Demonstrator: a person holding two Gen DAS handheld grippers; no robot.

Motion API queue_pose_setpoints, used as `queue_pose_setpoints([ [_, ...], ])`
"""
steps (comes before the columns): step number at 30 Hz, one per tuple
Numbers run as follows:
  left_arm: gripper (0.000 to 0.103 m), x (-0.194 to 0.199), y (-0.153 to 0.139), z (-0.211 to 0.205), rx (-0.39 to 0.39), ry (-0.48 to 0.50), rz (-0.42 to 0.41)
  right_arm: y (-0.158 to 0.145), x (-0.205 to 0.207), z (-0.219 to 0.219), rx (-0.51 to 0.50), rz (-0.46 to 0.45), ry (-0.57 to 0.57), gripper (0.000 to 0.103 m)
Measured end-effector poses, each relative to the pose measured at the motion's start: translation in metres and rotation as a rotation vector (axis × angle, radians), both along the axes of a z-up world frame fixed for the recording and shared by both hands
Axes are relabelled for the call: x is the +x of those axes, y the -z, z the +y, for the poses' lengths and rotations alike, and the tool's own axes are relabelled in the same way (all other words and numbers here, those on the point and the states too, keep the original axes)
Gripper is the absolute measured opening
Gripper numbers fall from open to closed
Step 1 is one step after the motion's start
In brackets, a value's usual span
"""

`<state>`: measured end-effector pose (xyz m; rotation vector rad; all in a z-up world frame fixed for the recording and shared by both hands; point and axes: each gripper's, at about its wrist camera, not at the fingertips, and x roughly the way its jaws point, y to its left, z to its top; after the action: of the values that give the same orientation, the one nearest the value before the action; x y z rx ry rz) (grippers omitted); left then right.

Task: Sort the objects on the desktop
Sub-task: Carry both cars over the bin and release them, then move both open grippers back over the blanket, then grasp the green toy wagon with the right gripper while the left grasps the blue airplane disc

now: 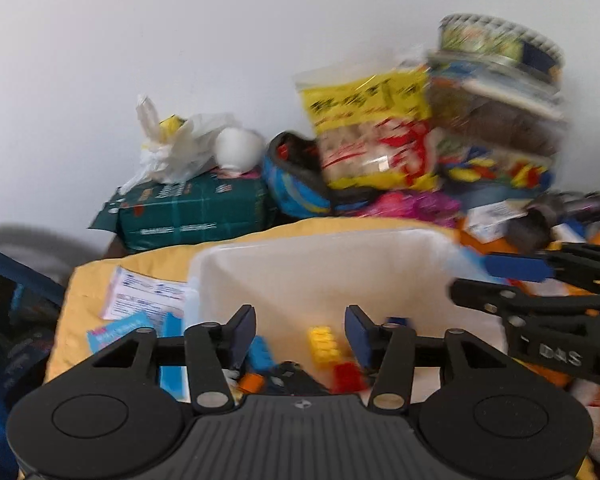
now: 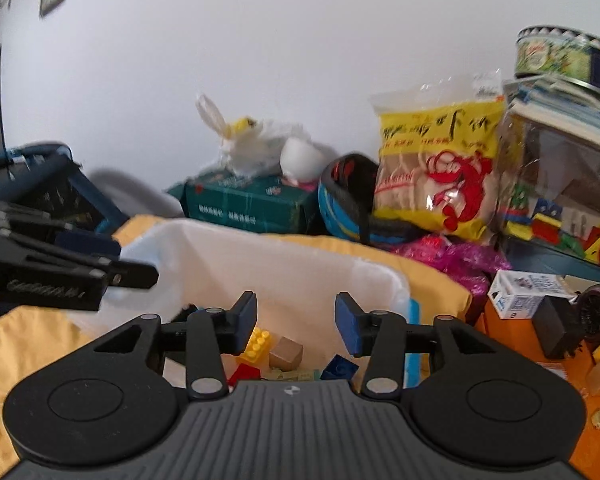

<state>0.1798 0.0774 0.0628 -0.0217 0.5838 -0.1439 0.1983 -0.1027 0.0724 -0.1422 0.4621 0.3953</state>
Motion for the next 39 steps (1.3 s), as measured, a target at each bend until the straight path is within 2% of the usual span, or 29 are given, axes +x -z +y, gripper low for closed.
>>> queue_pose_setpoints([
  [4,0.063,-0.039,0.007,-0.008,-0.02,0.037,0.004,-0.006,-0.028,-0.013,0.073,-0.031,-0.016,0.047],
  [9,0.063,-0.072,0.04,-0.021,0.032,0.078,0.088,0.004,-0.06,-0.022,0.076,-0.006,-0.045,0.048],
  [13,0.063,-0.084,0.076,-0.029,0.041,0.093,0.205,0.035,-0.083,-0.022,-0.01,0.058,-0.078,0.048],
  [17,0.063,-0.099,0.102,-0.041,0.12,0.12,0.256,0.081,-0.089,-0.013,-0.159,0.149,-0.096,0.046],
  [19,0.063,-0.102,0.108,-0.044,0.135,0.128,0.268,0.1,-0.085,-0.011,-0.188,0.198,-0.103,0.045],
  [26,0.063,-0.088,0.11,-0.052,0.14,0.132,0.262,0.12,-0.059,0.0,-0.22,0.224,-0.121,0.04],
  [30,0.063,-0.081,0.112,-0.054,0.144,0.132,0.265,0.132,-0.061,0.003,-0.251,0.232,-0.141,0.029],
  [32,0.063,-0.076,0.113,-0.053,0.153,0.132,0.266,0.128,-0.068,-0.001,-0.233,0.256,-0.142,0.019],
  [39,0.063,-0.032,0.121,-0.051,0.17,0.105,0.243,0.111,-0.094,-0.014,-0.071,0.41,-0.123,0.019],
])
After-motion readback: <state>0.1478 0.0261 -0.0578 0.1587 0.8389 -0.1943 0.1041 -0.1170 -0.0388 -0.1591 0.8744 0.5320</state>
